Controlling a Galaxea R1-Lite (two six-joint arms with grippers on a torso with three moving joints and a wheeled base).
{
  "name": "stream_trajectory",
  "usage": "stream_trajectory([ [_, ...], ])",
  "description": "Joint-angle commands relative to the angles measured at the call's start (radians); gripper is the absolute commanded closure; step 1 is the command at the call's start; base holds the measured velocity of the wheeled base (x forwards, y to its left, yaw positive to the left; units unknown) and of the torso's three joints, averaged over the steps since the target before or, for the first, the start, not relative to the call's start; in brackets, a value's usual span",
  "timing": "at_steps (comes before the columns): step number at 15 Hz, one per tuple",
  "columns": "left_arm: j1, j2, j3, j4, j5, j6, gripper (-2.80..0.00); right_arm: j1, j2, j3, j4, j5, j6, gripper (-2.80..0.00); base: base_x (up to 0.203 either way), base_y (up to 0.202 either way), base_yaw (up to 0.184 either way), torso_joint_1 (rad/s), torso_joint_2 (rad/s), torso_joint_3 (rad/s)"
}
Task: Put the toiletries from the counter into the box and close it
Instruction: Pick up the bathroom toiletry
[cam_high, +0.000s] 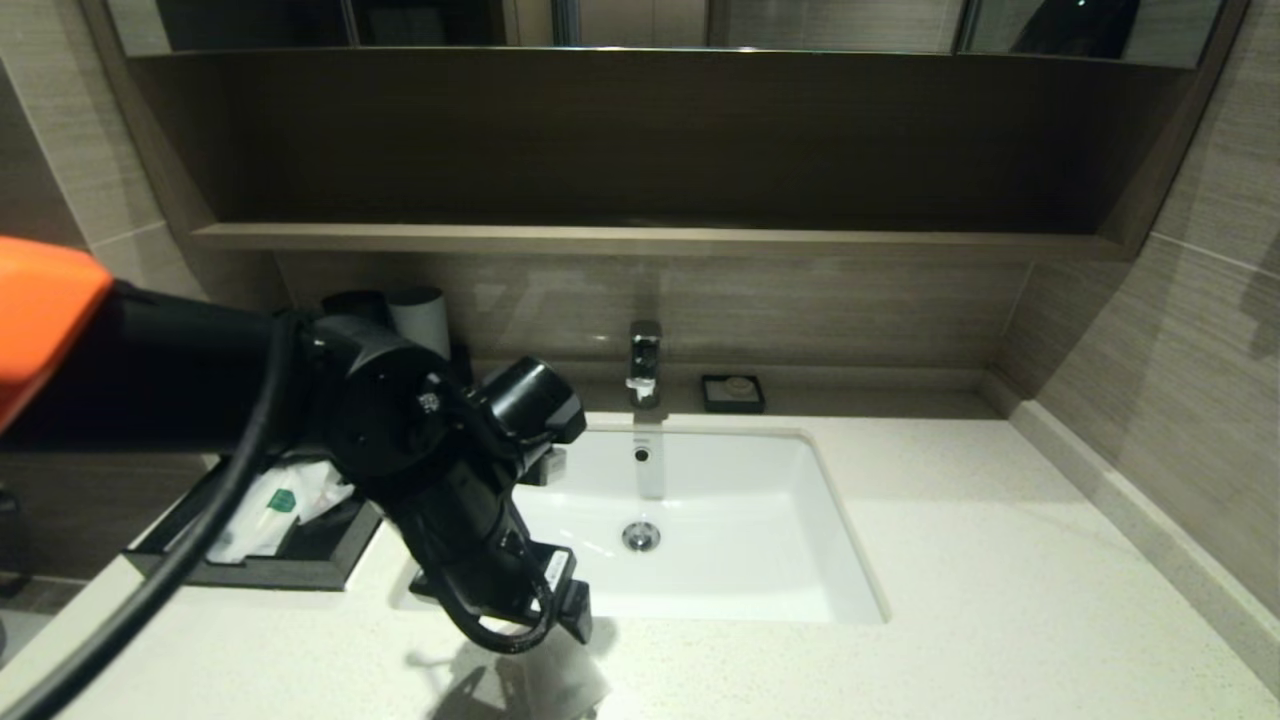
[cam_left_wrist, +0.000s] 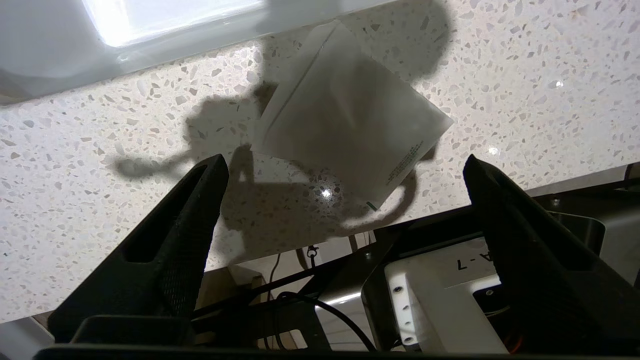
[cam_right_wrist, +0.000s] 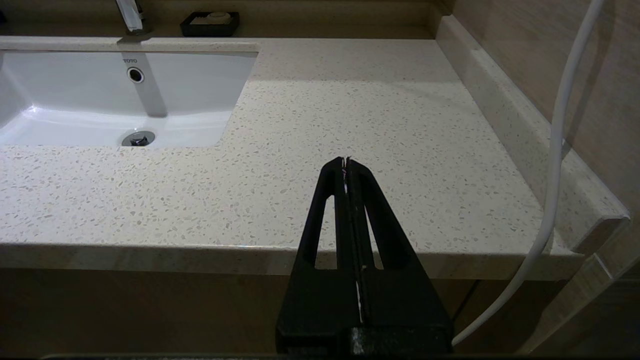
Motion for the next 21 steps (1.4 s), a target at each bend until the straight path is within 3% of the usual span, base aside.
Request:
stream_trajectory([
  [1,-0.010,0.038,-0.001,0.002,0.000,-0.010,-2.80,0.000,0.000,0.002,-0.001,0.000,0.000,0.00,0.000,0.000,0.000,0.000,0.00,0.000],
  [10,-0.014,0.077,0.001,0.001,0.000,-0.050,-2.80,0.000,0.000,0.002,-0.001,0.000,0.000,0.00,0.000,0.000,0.000,0.000,0.00,0.000],
  [21,-0.013,0.106,0.001,-0.009,0.002,-0.055,-2.80,0.000,0.000,0.002,-0.001,0.000,0.000,0.00,0.000,0.000,0.000,0.000,0.00,0.000],
])
